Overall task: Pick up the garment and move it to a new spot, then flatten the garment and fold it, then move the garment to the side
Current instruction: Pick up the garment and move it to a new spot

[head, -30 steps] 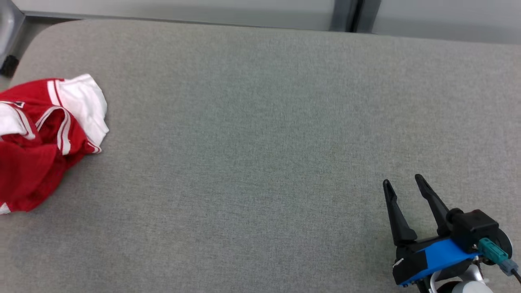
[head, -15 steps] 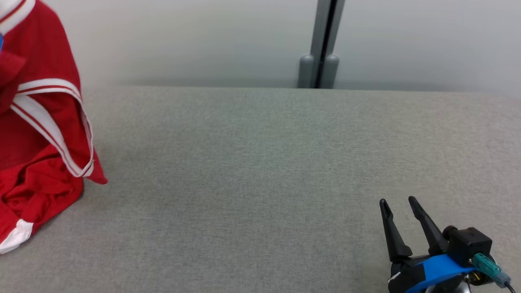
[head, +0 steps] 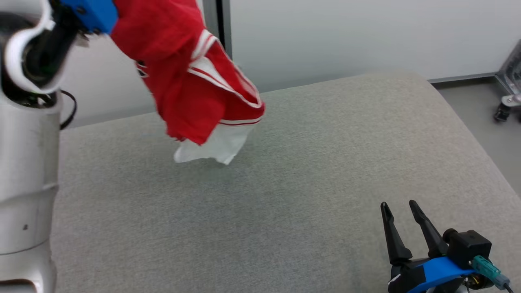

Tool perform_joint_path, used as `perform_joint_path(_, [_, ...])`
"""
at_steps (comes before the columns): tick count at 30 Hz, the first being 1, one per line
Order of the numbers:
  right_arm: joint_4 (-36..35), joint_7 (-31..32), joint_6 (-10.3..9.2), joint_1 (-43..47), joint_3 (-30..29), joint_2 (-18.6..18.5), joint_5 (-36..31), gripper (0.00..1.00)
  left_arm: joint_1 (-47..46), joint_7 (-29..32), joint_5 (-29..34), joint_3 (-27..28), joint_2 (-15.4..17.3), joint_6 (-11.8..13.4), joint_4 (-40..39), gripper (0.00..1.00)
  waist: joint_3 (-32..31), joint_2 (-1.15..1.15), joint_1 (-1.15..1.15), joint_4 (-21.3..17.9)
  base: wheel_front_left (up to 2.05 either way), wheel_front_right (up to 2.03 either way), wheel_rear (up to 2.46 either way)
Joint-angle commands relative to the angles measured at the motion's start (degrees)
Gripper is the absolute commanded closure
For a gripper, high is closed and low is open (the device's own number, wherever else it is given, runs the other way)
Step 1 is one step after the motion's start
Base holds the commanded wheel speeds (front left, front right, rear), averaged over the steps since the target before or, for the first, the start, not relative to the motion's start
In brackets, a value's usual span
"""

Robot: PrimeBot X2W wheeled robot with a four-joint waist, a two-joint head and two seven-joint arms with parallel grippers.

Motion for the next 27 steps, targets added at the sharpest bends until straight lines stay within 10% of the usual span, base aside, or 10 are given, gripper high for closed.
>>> perform_joint_path(1, [-0.1,-0.3,0.03,-0.4,-0.1,-0.3,0.1,0.00,3.4,1.1,-0.6,-2.1,-1.4,-0.7,0.4,1.00,-0.1,0.01,0.00,-2.7,0.00,0.00,0.00])
perform_joint_path(13, [0.3,-0.6,0.03,-0.9,0.0,-0.3,0.4,0.00,25.9,-5.4,2.9,-13.6,-7.2,-0.9,12.4,1.00,0.9,0.01,0.00,-5.4,0.00,0.00,0.00])
perform_joint_path(14, [0.3,-0.5,0.03,-0.7,-0.1,-0.3,0.3,0.00,27.6,-7.0,3.5,-14.3,-7.9,-0.6,14.2,0.80,0.8,0.01,0.00,-5.2,0.00,0.00,0.00])
perform_joint_path(15, [0.3,-0.4,0.03,-0.6,-0.2,-0.3,0.2,0.00,28.7,-8.8,4.5,-14.9,-8.4,-0.2,15.6,0.00,0.8,0.01,0.00,-5.0,0.00,0.00,0.00])
perform_joint_path(27, [-1.3,1.6,0.03,1.4,-2.1,-0.3,-0.5,0.00,37.6,-37.9,5.4,-12.7,-13.9,3.3,17.9,0.00,-1.7,0.01,0.00,1.4,0.00,0.00,0.00])
